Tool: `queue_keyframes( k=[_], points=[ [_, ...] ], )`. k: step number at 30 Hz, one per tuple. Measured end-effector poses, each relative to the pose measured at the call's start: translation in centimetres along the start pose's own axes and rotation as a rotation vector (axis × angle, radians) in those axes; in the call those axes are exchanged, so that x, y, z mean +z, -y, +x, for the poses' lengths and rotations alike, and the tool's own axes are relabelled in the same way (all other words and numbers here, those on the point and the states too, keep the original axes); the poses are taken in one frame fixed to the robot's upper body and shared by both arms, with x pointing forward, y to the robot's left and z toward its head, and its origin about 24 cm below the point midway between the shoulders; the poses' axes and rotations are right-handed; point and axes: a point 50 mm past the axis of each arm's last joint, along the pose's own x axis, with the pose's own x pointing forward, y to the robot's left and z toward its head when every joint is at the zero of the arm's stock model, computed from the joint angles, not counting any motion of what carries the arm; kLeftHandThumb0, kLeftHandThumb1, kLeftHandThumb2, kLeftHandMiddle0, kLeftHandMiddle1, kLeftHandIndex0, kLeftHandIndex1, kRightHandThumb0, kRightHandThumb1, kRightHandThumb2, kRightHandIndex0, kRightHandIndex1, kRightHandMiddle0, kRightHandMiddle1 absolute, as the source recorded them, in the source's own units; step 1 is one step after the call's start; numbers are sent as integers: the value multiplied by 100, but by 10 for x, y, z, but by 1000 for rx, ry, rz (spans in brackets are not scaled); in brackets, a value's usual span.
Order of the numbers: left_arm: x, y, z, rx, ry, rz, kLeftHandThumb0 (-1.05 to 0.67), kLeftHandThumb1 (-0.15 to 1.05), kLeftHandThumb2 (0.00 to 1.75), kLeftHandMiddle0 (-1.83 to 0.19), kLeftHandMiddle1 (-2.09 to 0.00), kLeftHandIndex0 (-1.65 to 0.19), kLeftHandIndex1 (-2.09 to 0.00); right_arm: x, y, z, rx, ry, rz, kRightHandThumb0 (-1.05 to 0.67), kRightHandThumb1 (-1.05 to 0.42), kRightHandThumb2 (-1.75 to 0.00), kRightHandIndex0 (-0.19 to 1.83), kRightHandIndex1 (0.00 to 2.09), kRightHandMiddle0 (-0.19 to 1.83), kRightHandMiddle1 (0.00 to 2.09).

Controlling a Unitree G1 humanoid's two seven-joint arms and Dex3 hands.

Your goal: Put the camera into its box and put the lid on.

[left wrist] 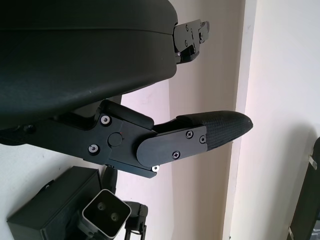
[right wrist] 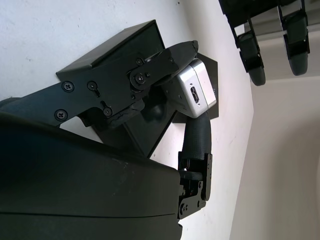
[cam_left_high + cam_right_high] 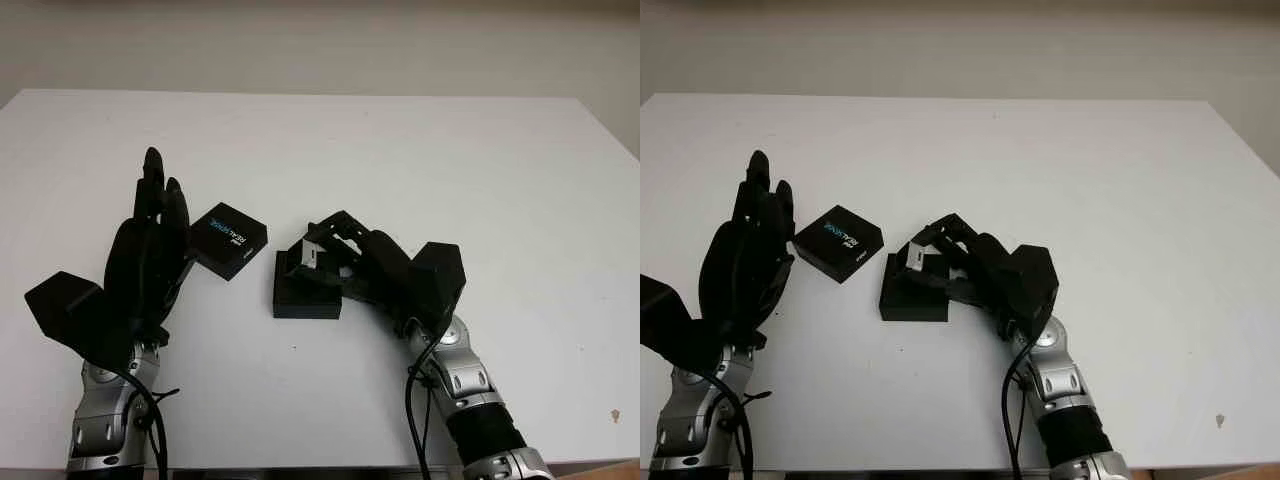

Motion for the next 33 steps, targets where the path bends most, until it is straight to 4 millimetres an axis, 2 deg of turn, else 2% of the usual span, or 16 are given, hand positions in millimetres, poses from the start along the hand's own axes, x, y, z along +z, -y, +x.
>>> queue_keyframes(
  k=[33],
  points=[
    [0,1,-1,-3,1,-1,-76,105,63,19,0,19,0,-2,-4,-6,26,-14,13,-38,-102,-6,18,5,19,185]
  ],
)
